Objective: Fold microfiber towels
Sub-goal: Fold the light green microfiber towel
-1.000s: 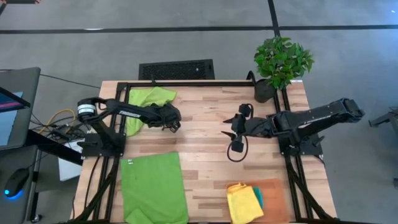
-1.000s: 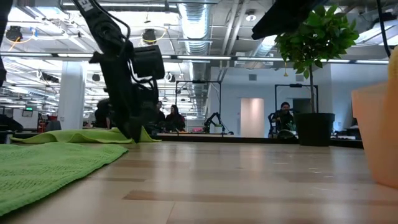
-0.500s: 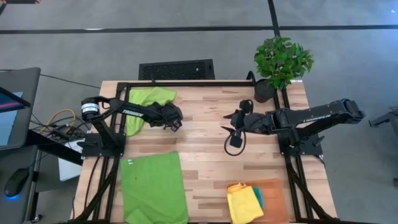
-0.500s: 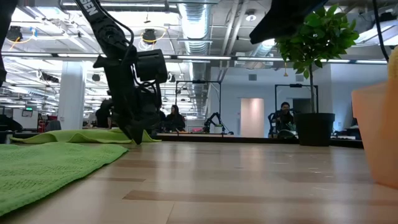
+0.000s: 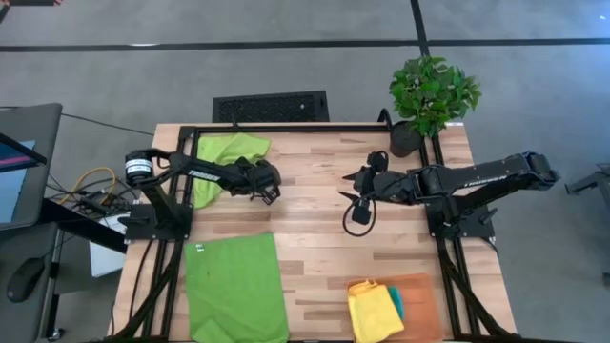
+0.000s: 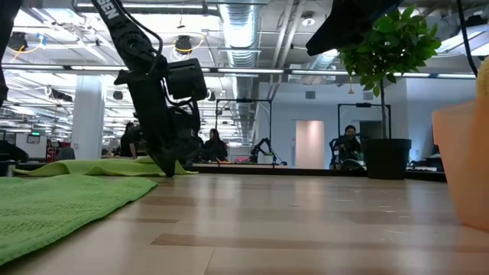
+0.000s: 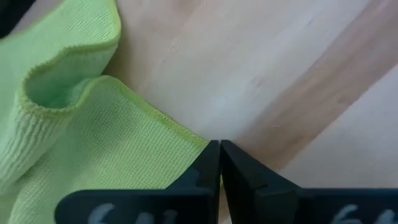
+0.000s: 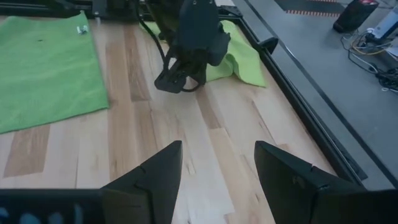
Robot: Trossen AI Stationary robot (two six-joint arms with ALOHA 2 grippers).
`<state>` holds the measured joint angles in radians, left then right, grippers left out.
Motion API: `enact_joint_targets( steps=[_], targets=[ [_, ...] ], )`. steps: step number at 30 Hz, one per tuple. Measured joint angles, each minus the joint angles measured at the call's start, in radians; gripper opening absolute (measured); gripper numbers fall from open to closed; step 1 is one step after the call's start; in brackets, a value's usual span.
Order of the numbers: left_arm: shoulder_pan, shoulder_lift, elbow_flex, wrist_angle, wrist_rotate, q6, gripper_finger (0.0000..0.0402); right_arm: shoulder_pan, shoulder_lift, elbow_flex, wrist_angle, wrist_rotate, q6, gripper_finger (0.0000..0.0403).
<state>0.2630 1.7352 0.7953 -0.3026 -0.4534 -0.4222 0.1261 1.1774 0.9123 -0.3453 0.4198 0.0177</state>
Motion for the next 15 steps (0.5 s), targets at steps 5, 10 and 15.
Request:
enact_joint_targets(
  steps=[5,10,15],
  targets=[
    [-0.064,0.002,0.000,0.038,-0.021,0.003,0.0001,0.000,0.000,0.000,0.000,0.000,0.000,0.0226],
    [-0.128,0.004,0.000,0.083,-0.019,0.003,0.0000,0.000,0.000,0.000,0.000,0.000,0.000,0.0226],
    [-0.186,0.004,0.015,0.115,0.031,0.002,0.0000,0.000,0.000,0.000,-0.001,-0.003,0.000,0.0226]
  ],
)
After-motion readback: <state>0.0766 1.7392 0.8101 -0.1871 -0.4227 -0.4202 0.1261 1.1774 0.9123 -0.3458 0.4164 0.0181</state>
